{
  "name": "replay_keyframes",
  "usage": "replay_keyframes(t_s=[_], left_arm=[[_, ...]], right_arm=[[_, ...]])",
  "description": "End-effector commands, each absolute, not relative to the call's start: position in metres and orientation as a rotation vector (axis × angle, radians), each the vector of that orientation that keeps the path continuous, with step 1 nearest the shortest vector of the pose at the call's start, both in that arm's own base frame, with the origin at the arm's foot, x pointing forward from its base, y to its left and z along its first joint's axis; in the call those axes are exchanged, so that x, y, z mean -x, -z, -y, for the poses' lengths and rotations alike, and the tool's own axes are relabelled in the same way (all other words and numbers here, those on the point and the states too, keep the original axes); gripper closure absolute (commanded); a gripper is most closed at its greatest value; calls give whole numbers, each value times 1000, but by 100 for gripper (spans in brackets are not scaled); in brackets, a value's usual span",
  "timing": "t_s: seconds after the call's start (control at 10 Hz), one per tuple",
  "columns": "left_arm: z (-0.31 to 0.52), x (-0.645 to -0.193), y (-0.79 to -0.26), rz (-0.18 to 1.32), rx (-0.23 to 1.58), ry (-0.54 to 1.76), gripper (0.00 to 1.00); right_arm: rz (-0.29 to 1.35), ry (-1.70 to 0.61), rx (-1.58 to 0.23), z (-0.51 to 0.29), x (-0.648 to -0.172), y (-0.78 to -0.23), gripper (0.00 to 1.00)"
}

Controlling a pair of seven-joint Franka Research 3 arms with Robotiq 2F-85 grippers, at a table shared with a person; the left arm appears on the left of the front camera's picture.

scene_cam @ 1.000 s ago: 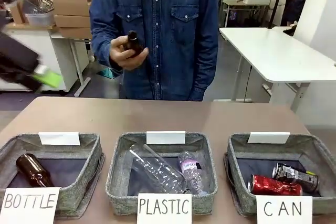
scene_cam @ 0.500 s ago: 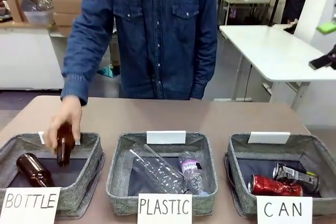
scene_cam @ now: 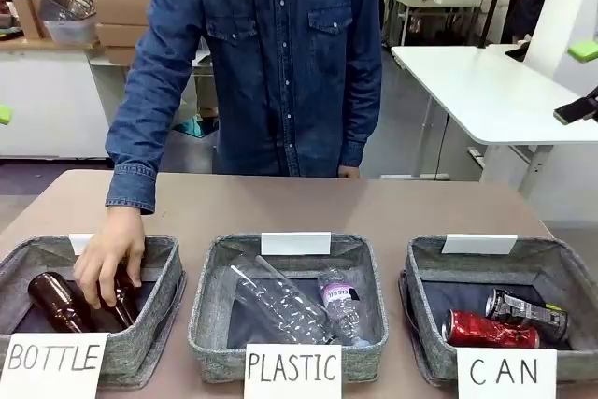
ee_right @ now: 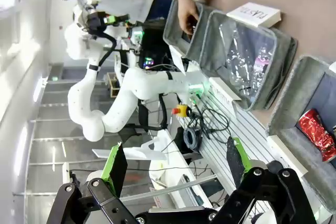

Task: Sort the can waste into the basket.
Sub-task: Pick up the can waste from the table and place it in the right Fabric basket.

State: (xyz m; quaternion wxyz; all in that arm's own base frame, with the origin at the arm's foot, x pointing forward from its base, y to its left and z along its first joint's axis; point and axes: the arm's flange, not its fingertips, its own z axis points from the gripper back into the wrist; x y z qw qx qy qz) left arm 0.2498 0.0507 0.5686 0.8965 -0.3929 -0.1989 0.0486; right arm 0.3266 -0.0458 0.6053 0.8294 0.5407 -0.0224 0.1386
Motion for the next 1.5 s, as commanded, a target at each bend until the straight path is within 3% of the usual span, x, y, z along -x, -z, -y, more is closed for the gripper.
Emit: replay_keyframes(t_s=[0.0, 1.4], left_arm=[[-59, -247, -570, 420, 801, -87, 0], [-59, -247, -570, 420, 801, -87, 0]], right_arm=[[51, -314, -1130, 47, -325, -607, 0], [51, -314, -1130, 47, -325, -607, 0]])
